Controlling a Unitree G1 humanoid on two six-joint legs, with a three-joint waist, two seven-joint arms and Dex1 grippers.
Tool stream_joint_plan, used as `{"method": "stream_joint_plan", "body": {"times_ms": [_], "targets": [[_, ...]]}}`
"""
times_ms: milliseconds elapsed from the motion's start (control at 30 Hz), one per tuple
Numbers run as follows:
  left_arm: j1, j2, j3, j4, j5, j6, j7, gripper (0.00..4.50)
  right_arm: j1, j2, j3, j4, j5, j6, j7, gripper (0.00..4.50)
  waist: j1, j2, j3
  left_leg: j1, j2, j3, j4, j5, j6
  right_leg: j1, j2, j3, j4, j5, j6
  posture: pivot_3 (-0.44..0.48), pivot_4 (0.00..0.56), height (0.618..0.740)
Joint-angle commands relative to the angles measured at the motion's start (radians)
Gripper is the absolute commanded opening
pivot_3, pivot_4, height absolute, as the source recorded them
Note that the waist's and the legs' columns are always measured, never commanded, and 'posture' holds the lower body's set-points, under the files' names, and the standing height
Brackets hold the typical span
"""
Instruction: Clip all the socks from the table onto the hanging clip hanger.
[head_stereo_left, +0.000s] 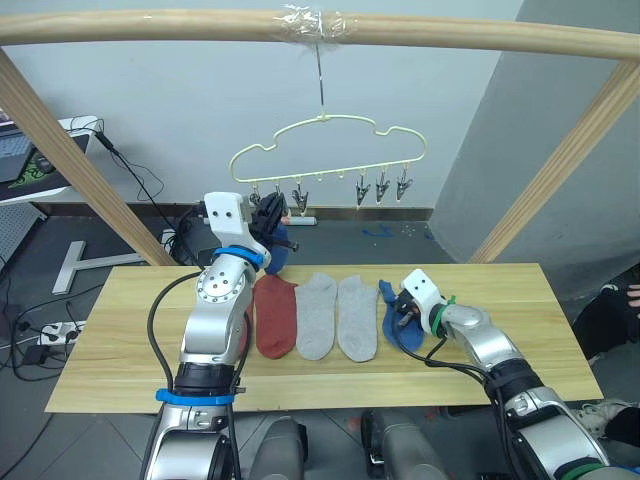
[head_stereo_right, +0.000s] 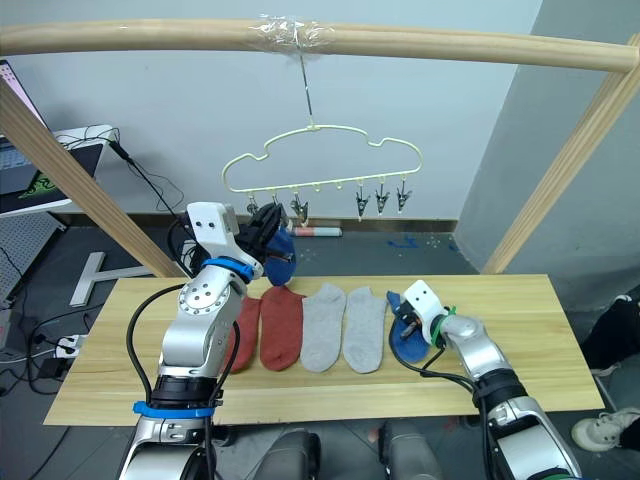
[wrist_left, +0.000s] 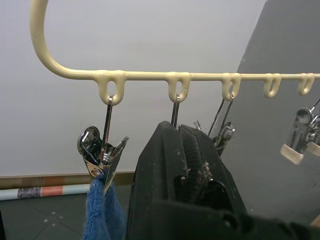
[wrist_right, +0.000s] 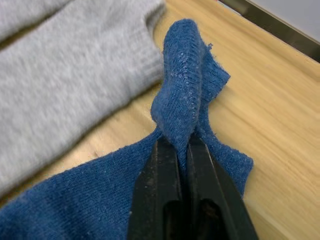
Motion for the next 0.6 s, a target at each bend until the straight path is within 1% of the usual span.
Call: {"method": "stream_joint_plan", "body": {"times_ms": [33,100,133,200,267,333,433,533,600], "targets": [[0.004,-0.009,0.050,-0.021,-0.052,0.037,0.015,0.00,0.023,-0.044,-0.020,-0.116,-0.008,-0.012,0.023,0.02,0.000,0.001,0.000,0.000,0.000,0.000,0.000,0.000,0.000,0.000,0.000,0.000,0.000,0.000,0.000,0.064,0.229,0.740],[-0.004,-0.021,0.081,-0.034,-0.108,0.078,0.012,0.00,0.033,-0.079,-0.014,-0.236,-0.018,-0.021,0.046,0.02,-0.001,0.002,0.002,-0.001,0.000,0.000,0.000,0.000,0.000,0.000,0.000,0.000,0.000,0.000,0.000,0.064,0.229,0.740],[-0.014,-0.027,0.100,-0.043,-0.157,0.123,0.003,0.00,0.033,-0.075,-0.004,-0.327,-0.005,0.013,0.061,0.02,-0.002,0.002,0.002,-0.001,0.000,0.000,0.000,0.000,0.000,-0.001,0.000,0.000,0.000,0.000,0.000,0.066,0.224,0.740],[-0.026,-0.035,0.129,-0.058,-0.236,0.196,-0.008,0.00,0.032,-0.062,0.021,-0.455,0.016,0.074,0.089,0.02,-0.004,0.002,0.002,0.000,0.001,0.000,0.000,0.000,0.000,-0.001,0.000,0.000,0.000,0.000,0.000,0.066,0.225,0.740],[-0.036,-0.044,0.153,-0.069,-0.303,0.265,-0.006,0.00,0.025,-0.042,0.042,-0.523,0.018,0.112,0.097,0.02,-0.004,0.002,0.002,0.000,0.001,-0.001,-0.001,0.000,0.000,-0.001,0.001,-0.001,0.000,0.000,0.000,0.068,0.220,0.740],[-0.047,-0.057,0.180,-0.084,-0.388,0.348,-0.002,0.00,0.001,0.009,0.063,-0.554,0.010,0.142,0.075,0.02,-0.003,0.002,0.002,0.000,0.001,-0.002,-0.001,0.000,0.000,-0.001,0.004,-0.002,0.000,0.000,0.000,0.071,0.218,0.740],[-0.056,-0.058,0.195,-0.106,-0.455,0.414,0.005,0.00,-0.029,0.066,0.075,-0.551,0.002,0.165,0.053,0.02,0.001,0.002,0.002,0.000,0.001,-0.003,-0.001,0.000,-0.001,-0.001,0.004,-0.002,0.000,0.000,0.000,0.073,0.214,0.740],[-0.056,-0.050,0.192,-0.124,-0.484,0.446,0.008,0.00,-0.056,0.103,0.072,-0.524,0.002,0.171,0.036,0.02,0.001,0.002,0.003,-0.001,0.001,-0.002,-0.001,0.000,-0.001,-0.001,0.000,-0.001,-0.001,0.000,0.000,0.077,0.211,0.740],[-0.051,-0.046,0.179,-0.136,-0.474,0.442,0.014,0.00,-0.111,0.131,0.076,-0.468,-0.008,0.146,0.027,0.02,0.002,0.002,0.002,-0.002,0.000,-0.002,0.000,0.000,-0.001,-0.001,0.000,-0.001,-0.002,0.000,0.000,0.085,0.208,0.740]]}}
